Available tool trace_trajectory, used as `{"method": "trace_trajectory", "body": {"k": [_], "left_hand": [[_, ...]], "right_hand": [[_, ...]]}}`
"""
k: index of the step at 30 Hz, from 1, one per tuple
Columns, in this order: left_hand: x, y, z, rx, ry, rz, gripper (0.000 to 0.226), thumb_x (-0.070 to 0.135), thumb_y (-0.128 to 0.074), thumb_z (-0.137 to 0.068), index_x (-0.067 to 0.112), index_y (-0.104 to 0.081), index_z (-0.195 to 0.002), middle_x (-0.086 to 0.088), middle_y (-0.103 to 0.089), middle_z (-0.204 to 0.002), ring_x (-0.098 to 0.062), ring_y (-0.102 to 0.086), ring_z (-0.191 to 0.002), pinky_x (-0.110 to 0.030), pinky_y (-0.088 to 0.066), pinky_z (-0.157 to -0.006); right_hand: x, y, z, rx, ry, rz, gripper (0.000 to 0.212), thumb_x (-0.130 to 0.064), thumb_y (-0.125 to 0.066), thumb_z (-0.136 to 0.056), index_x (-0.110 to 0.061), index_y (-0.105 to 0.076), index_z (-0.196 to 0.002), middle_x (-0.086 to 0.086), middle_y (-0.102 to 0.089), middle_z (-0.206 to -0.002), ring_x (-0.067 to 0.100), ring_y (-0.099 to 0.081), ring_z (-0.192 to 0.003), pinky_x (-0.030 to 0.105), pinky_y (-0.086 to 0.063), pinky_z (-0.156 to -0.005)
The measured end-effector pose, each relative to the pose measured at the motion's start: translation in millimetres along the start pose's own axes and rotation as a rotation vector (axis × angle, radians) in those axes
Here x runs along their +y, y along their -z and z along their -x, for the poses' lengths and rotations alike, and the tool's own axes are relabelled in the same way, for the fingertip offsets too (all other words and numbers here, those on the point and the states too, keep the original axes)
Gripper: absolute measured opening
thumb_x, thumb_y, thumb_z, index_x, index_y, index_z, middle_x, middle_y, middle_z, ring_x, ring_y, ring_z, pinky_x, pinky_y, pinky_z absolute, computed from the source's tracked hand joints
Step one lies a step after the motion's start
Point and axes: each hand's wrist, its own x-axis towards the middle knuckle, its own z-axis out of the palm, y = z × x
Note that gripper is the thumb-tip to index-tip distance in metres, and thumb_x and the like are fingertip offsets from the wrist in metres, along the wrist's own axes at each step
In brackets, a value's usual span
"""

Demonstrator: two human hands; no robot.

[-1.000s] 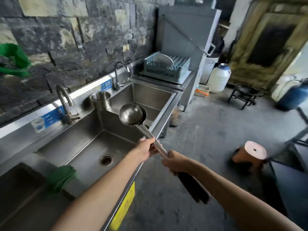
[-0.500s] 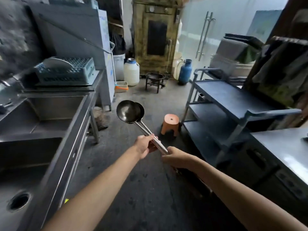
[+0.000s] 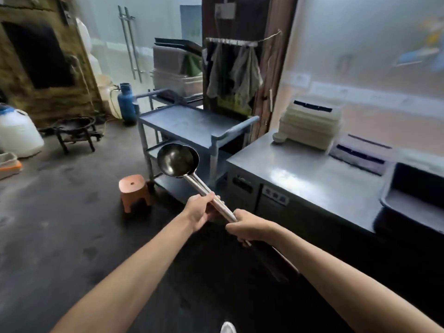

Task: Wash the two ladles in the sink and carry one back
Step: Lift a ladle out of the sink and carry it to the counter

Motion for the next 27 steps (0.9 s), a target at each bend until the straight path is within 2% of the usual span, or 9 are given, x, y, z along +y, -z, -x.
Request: {"method": "trace_trajectory", "body": {"k": [3,7,11,13,14,16,17,21,27], "left_hand": [[-11.5,-57.0,-32.1,-0.097,0.036,-0.036,0.01,0.011,-0.051,-0.101,0.005,-0.056,-0.095,-0.015,-0.065,-0.097,-0.03,-0.067,-0.09,-0.052,-0.053,-0.092],[-31.8,-134.2,-74.8,-0.221,0.09,-0.113,0.014,0.014,-0.05,-0.102,0.004,-0.058,-0.098,-0.014,-0.068,-0.092,-0.03,-0.067,-0.091,-0.052,-0.051,-0.095],[-51.6,-213.7,-115.3,-0.342,0.121,-0.16,0.021,0.019,-0.05,-0.102,0.001,-0.061,-0.105,-0.014,-0.068,-0.091,-0.029,-0.065,-0.094,-0.05,-0.048,-0.099],[-61.8,-252.8,-133.5,-0.393,0.153,-0.168,0.024,0.019,-0.05,-0.102,-0.001,-0.062,-0.105,-0.016,-0.065,-0.093,-0.029,-0.064,-0.093,-0.045,-0.054,-0.09],[-65.4,-268.2,-140.5,-0.406,0.169,-0.164,0.025,0.018,-0.049,-0.102,-0.003,-0.061,-0.107,-0.018,-0.064,-0.094,-0.029,-0.064,-0.09,-0.04,-0.058,-0.08],[-73.8,-307.0,-154.1,-0.457,0.194,-0.164,0.026,0.017,-0.05,-0.102,-0.005,-0.059,-0.112,-0.019,-0.06,-0.098,-0.027,-0.063,-0.084,-0.032,-0.059,-0.064],[-77.2,-325.0,-158.5,-0.481,0.2,-0.181,0.025,0.017,-0.051,-0.101,-0.004,-0.059,-0.112,-0.018,-0.059,-0.1,-0.026,-0.063,-0.083,-0.03,-0.058,-0.062],[-97.4,-412.5,-168.6,-0.579,0.257,-0.252,0.018,0.019,-0.056,-0.098,0.005,-0.062,-0.109,-0.012,-0.061,-0.103,-0.025,-0.064,-0.093,-0.036,-0.058,-0.078],[-126.5,-511.8,-164.7,-0.755,0.288,-0.343,0.014,0.012,-0.062,-0.094,0.009,-0.058,-0.107,-0.01,-0.06,-0.098,-0.026,-0.067,-0.092,-0.038,-0.061,-0.075]], "right_hand": [[36.9,39.0,6.8,0.072,-0.06,-0.033,0.01,-0.016,-0.053,-0.085,-0.011,-0.045,-0.089,0.007,-0.055,-0.069,0.015,-0.051,-0.047,0.022,-0.043,-0.041],[85.9,89.1,14.3,0.152,-0.121,-0.039,0.015,-0.022,-0.05,-0.073,-0.007,-0.049,-0.077,0.013,-0.057,-0.061,0.024,-0.054,-0.049,0.024,-0.043,-0.044],[134.1,143.7,18.6,0.221,-0.224,-0.084,0.007,-0.015,-0.048,-0.08,-0.008,-0.048,-0.082,0.013,-0.057,-0.064,0.022,-0.053,-0.05,0.028,-0.045,-0.049],[158.7,170.8,22.2,0.261,-0.279,-0.09,0.013,-0.018,-0.048,-0.078,-0.007,-0.051,-0.084,0.014,-0.059,-0.068,0.022,-0.054,-0.053,0.028,-0.045,-0.052],[168.6,182.1,23.9,0.267,-0.306,-0.094,0.019,-0.021,-0.047,-0.076,-0.006,-0.053,-0.086,0.014,-0.061,-0.069,0.023,-0.056,-0.055,0.03,-0.047,-0.053],[193.8,209.6,28.6,0.299,-0.373,-0.111,0.03,-0.027,-0.047,-0.072,-0.007,-0.054,-0.092,0.011,-0.065,-0.07,0.023,-0.06,-0.057,0.035,-0.052,-0.058],[207.6,221.6,29.7,0.316,-0.407,-0.118,0.032,-0.028,-0.047,-0.07,-0.008,-0.054,-0.094,0.01,-0.066,-0.069,0.022,-0.061,-0.056,0.036,-0.053,-0.059],[259.8,270.1,49.7,0.399,-0.493,-0.181,0.028,-0.027,-0.046,-0.068,-0.009,-0.052,-0.088,0.011,-0.067,-0.062,0.025,-0.063,-0.053,0.031,-0.05,-0.054],[309.6,319.9,88.1,0.533,-0.577,-0.316,0.014,-0.018,-0.044,-0.075,-0.011,-0.049,-0.085,0.015,-0.058,-0.067,0.024,-0.054,-0.049,0.028,-0.044,-0.048]]}}
